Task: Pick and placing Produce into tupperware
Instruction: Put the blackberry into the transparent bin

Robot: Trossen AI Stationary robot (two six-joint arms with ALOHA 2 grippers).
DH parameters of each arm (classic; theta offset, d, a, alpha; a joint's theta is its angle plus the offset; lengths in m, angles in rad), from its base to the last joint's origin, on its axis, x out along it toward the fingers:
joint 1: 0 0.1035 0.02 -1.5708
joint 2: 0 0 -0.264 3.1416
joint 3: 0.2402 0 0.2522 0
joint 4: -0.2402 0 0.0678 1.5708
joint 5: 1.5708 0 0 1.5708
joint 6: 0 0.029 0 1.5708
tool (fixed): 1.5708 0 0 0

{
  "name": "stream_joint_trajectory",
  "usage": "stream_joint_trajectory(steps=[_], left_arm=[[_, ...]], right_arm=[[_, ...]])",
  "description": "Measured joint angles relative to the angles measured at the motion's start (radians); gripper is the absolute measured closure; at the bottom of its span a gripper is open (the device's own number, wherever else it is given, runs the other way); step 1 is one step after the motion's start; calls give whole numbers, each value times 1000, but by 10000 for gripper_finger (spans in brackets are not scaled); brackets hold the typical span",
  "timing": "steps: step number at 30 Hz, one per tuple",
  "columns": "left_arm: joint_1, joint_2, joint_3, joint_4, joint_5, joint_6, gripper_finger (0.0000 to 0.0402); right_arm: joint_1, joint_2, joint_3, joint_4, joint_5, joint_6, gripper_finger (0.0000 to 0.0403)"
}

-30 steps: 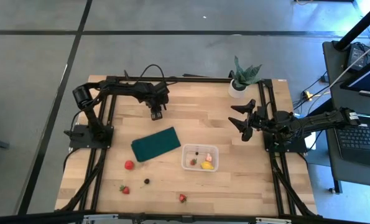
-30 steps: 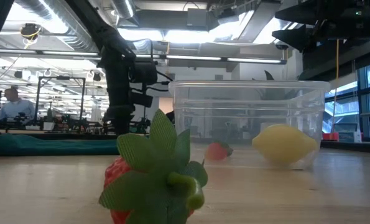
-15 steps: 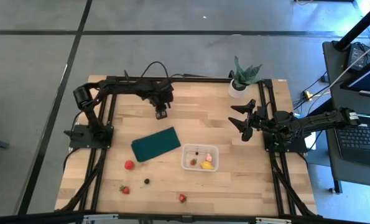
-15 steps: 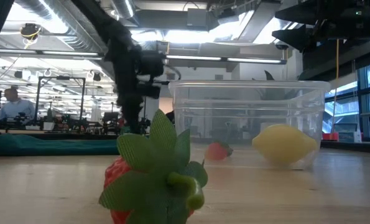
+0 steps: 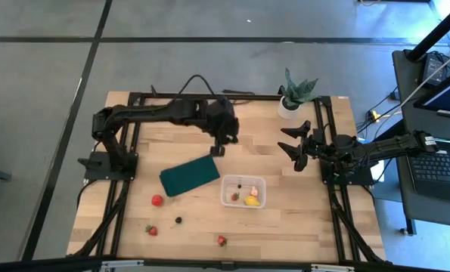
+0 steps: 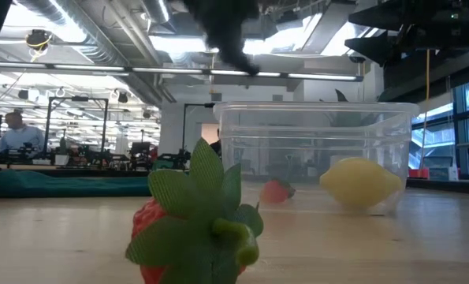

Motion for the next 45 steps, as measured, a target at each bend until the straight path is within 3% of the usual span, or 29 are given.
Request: stream_joint_trajectory(steps=[14,35,45], left_arm=[[-294,30,47,2,-126,-150,309],[-386,267,48,-9,-120,-245,306],[-387,264,48,-4,-131,-304,275]], right_arm=[[0,0,0,0,0,-6,114],[1,23,2,-91,0,161,114],[2,23,2,-114,0,189,114]])
